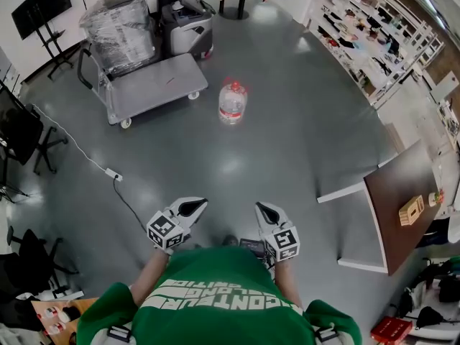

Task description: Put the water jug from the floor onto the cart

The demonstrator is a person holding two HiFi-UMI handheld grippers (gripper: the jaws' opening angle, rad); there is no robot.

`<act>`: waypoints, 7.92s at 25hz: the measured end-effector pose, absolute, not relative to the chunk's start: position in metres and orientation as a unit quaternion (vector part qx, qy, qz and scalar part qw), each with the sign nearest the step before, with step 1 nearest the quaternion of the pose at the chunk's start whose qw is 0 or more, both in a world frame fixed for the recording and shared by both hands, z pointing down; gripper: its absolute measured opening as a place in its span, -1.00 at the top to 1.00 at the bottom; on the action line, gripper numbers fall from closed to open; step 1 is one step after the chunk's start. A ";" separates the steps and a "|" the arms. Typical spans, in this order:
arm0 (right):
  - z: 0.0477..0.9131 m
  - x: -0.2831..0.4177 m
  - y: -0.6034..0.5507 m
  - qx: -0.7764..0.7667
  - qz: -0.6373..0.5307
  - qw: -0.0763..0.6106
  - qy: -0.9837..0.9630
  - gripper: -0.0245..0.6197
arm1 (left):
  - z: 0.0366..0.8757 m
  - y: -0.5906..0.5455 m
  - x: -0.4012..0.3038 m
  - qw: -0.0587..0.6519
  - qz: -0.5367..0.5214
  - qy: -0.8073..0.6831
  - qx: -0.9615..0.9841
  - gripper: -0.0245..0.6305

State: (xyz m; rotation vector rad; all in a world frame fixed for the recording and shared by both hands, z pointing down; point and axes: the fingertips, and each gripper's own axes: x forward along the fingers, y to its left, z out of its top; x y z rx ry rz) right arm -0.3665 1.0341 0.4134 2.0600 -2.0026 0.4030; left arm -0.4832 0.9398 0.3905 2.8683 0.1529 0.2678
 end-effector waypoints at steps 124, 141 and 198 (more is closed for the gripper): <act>0.454 -0.066 0.667 0.663 0.171 0.148 -0.713 0.95 | 0.433 0.616 -0.154 0.171 0.163 0.075 0.969 0.89; 0.450 -0.006 0.580 0.691 0.186 0.190 -0.672 0.95 | 0.434 0.490 -0.084 0.175 0.179 0.059 0.966 0.90; 0.463 -0.065 0.294 0.583 0.158 0.257 -0.754 0.95 | 0.466 0.218 -0.168 0.236 0.137 -0.065 0.960 0.89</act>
